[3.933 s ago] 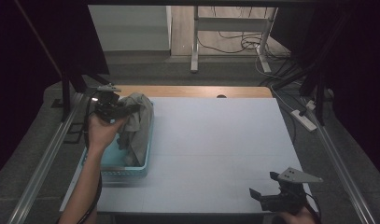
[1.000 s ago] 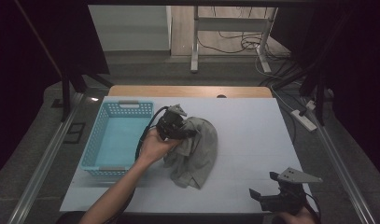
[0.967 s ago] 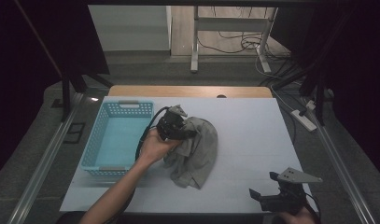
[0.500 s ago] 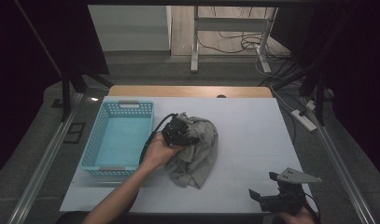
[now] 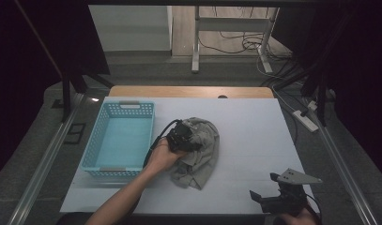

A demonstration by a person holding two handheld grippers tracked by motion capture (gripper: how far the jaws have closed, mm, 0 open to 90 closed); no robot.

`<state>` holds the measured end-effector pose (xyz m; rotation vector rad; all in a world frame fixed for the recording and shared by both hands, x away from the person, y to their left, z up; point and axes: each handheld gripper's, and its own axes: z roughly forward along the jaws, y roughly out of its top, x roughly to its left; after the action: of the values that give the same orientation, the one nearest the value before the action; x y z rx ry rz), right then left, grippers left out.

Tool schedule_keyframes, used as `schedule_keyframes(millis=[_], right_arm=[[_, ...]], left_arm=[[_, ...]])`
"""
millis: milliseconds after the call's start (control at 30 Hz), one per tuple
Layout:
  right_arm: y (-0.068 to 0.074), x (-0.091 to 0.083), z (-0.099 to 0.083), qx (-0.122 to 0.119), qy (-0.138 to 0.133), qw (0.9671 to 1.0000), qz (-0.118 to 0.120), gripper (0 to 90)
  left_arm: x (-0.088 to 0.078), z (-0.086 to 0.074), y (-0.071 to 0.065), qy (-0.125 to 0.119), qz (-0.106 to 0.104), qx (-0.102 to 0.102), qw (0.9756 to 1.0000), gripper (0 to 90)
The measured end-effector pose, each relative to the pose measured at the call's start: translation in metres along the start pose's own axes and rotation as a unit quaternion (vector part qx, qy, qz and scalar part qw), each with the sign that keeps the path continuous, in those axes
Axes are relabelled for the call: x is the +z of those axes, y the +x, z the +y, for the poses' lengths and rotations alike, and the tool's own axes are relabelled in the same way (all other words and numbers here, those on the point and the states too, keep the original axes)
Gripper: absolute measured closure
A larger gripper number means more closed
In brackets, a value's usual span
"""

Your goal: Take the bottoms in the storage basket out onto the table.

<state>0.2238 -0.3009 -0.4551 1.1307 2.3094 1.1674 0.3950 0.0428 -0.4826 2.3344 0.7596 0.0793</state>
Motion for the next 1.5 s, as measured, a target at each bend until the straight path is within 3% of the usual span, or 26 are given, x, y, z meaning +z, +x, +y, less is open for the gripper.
schedule_keyframes(millis=[100,233,467,933,1100,1133,1333,1500], right_arm=[[0.0,0.0,0.0,0.001,0.001,1.0,0.0,1.8],[0.0,0.0,0.0,0.0,0.002,1.0,0.0,1.8],[0.001,0.001,0.0,-0.002,0.003,1.0,0.001,1.8],[0.001,0.0,0.0,-0.004,0.0,1.0,0.002,1.8],[0.001,0.0,0.0,-0.004,0.0,1.0,0.002,1.8],[0.001,0.0,0.0,-0.004,-0.001,1.0,0.002,1.8],[0.001,-0.001,0.0,-0.003,-0.002,1.0,0.002,1.8],[0.0,-0.001,0.0,-0.003,-0.003,1.0,0.002,1.8]], left_arm=[[0.005,-0.002,0.001,0.009,-0.009,0.004,0.9999,59.7],[0.011,-0.003,-0.004,0.024,-0.007,0.024,0.9994,58.7],[0.021,-0.006,-0.008,0.033,-0.005,0.034,0.9989,52.4],[0.019,-0.005,-0.003,0.02,-0.013,0.016,0.9996,31.2],[0.018,-0.004,-0.004,0.021,-0.016,0.022,0.9994,22.6],[0.019,-0.004,-0.005,0.019,-0.016,0.014,0.9996,22.0],[0.017,-0.004,-0.003,0.013,-0.04,0.0,0.9991,16.2],[0.017,-0.004,-0.003,0.008,-0.046,-0.005,0.9989,12.3]])
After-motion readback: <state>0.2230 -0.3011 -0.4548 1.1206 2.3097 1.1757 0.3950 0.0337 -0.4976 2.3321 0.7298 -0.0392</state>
